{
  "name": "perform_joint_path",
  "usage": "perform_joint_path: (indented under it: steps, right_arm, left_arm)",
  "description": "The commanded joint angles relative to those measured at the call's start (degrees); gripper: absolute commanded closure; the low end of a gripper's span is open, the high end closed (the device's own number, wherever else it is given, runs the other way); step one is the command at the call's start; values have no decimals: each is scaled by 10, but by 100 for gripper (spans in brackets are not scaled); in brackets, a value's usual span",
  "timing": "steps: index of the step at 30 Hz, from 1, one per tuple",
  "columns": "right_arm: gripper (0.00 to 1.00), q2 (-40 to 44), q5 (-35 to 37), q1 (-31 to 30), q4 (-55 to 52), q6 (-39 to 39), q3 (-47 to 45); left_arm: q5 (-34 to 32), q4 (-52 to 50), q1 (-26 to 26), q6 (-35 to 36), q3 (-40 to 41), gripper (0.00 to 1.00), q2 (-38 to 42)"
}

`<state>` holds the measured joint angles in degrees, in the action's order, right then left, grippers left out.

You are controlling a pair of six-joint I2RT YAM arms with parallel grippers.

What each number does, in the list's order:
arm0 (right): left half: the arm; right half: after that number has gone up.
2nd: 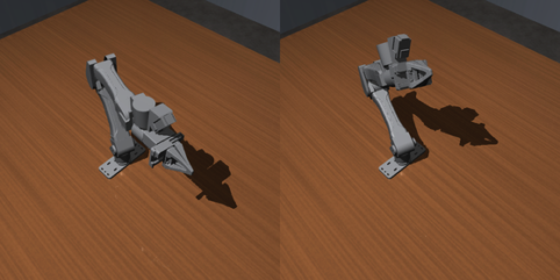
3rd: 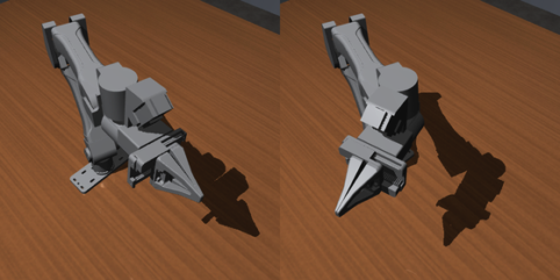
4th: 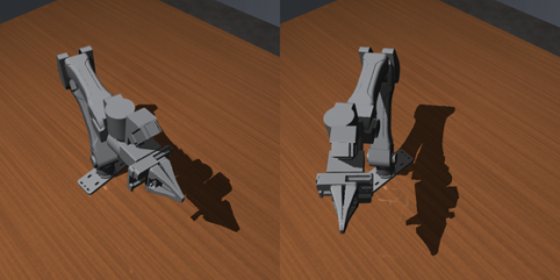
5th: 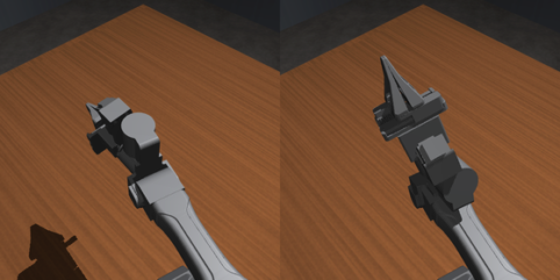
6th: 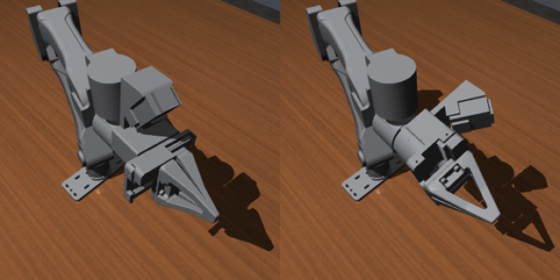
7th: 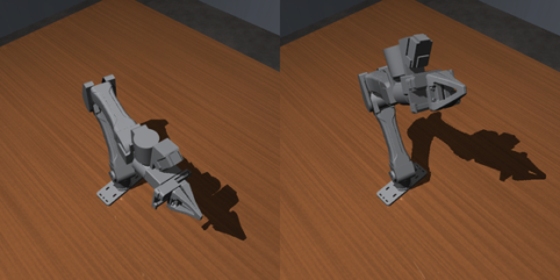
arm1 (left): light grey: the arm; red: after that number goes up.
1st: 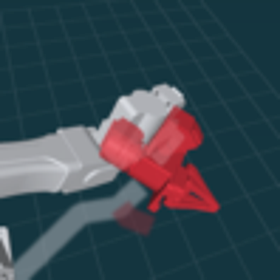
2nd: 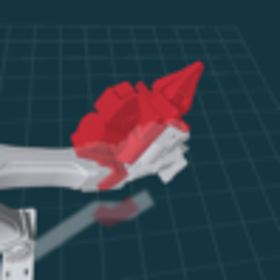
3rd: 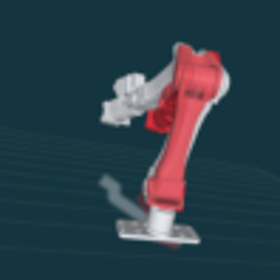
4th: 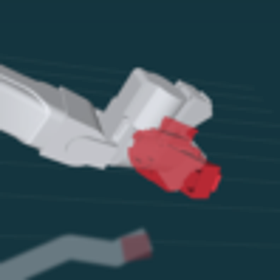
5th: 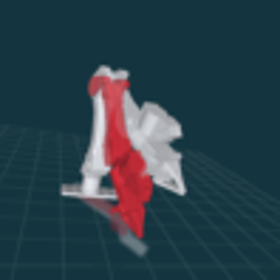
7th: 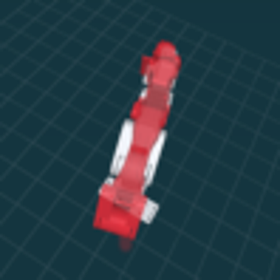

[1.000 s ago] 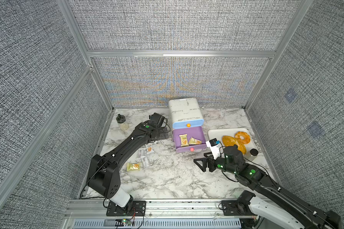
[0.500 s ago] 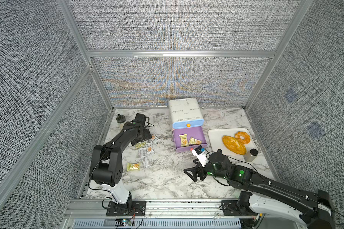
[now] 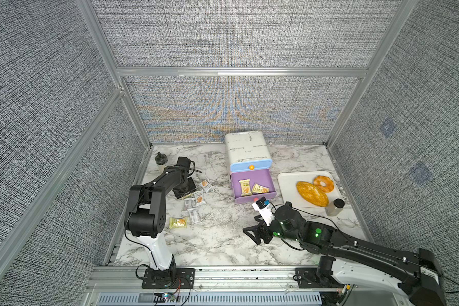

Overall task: Place the cookies into the drawer by color
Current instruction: Move the cookie to the center of the board, then pick up the cookie at the center of the board.

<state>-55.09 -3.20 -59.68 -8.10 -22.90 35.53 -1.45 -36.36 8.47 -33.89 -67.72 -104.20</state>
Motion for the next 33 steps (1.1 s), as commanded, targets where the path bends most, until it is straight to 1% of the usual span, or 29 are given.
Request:
perform_joint_path:
  steps: [1, 11, 15, 19, 21, 23, 25, 27, 30, 33]
  right_arm:
    - [13, 0, 8, -1, 20, -6, -3]
    - [14, -5, 6, -4, 35, -14, -12]
    - [14, -19, 3, -4, 45, -14, -13]
    - [14, -53, 1, -4, 42, -10, 9]
    - [14, -71, 3, -4, 44, -13, 24]
    - [14, -85, 7, -4, 46, -17, 35]
    - [14, -101, 11, -4, 47, -20, 50]
    - [14, -112, 13, -4, 47, -25, 61]
    - [14, -121, 21, -4, 49, -33, 71]
    - [14, -122, 36, -4, 47, -43, 70]
  left_arm:
    - [16, 18, 0, -3, 28, 49, 19]
    - [57, 70, 19, -40, 157, 50, 128]
    - [65, 86, 46, -63, 210, 50, 182]
    - [68, 105, 81, -90, 258, 50, 241]
    - [69, 103, 89, -97, 273, 50, 270]
    - [72, 96, 90, -97, 278, 50, 299]
    - [54, 75, 90, -93, 273, 49, 329]
    - [32, 57, 88, -86, 261, 45, 344]
    - [10, 35, 75, -75, 244, 39, 341]
    - [14, 36, 48, -72, 239, 36, 330]
